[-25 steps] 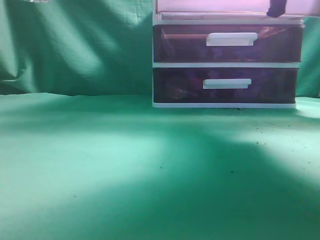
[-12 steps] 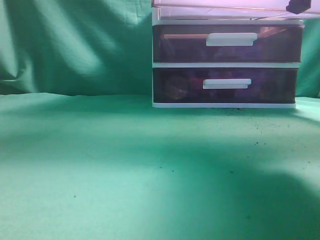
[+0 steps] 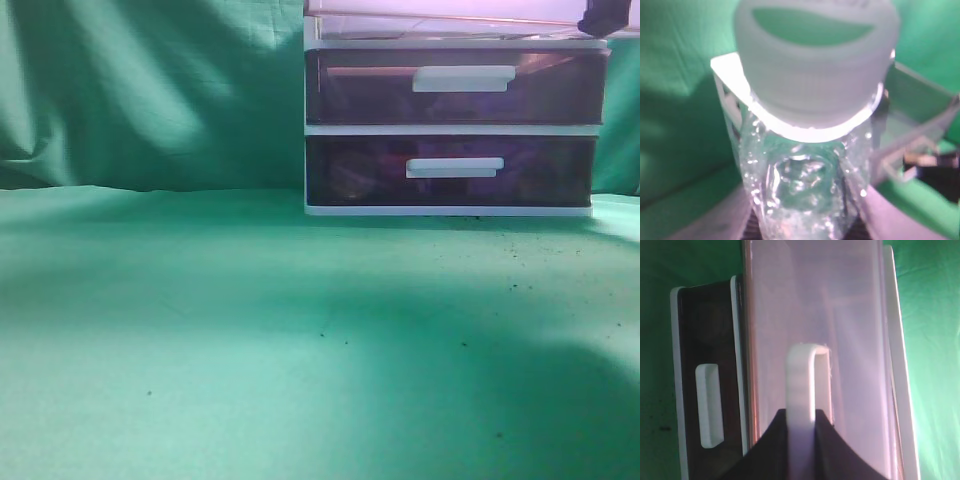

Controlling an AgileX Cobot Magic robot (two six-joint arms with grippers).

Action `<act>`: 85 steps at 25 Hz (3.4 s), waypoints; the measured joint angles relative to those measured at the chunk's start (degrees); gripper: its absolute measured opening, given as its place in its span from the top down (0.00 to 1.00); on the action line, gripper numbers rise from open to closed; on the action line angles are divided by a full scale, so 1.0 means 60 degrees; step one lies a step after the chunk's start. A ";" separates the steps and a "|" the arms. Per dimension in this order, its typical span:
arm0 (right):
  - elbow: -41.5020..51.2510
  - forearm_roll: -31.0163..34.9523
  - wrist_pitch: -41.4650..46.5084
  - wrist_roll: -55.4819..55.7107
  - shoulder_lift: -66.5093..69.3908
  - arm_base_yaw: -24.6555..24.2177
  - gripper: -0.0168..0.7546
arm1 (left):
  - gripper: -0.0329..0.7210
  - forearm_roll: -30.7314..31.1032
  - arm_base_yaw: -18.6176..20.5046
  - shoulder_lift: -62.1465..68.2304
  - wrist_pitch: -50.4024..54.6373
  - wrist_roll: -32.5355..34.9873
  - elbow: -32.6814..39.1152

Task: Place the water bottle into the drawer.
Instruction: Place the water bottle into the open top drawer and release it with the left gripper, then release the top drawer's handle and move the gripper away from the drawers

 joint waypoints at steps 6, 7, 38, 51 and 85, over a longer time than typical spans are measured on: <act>0.0000 0.0000 -0.0017 0.0000 0.0000 0.0000 0.86 | 0.64 -0.0097 0.0000 0.2375 -0.0060 0.0021 -0.2930; 0.0000 0.0000 -0.0017 0.0000 0.0000 0.0000 0.86 | 0.64 -0.0267 0.0000 0.2737 -0.0060 0.0021 -0.3345; 0.0090 0.0000 -0.0035 0.0017 0.0000 0.0029 0.86 | 0.24 -0.2151 -0.0134 0.6035 -0.1623 0.0059 -0.4511; 0.0090 0.0060 -0.0035 0.0017 0.0000 0.0044 0.86 | 0.26 -0.1873 -0.1156 0.8674 -0.5972 -0.0120 -0.6262; -0.2697 0.0072 0.1446 -0.0231 0.1179 -0.0141 0.86 | 0.96 0.1453 -0.0950 0.2339 0.5829 0.1026 -0.4081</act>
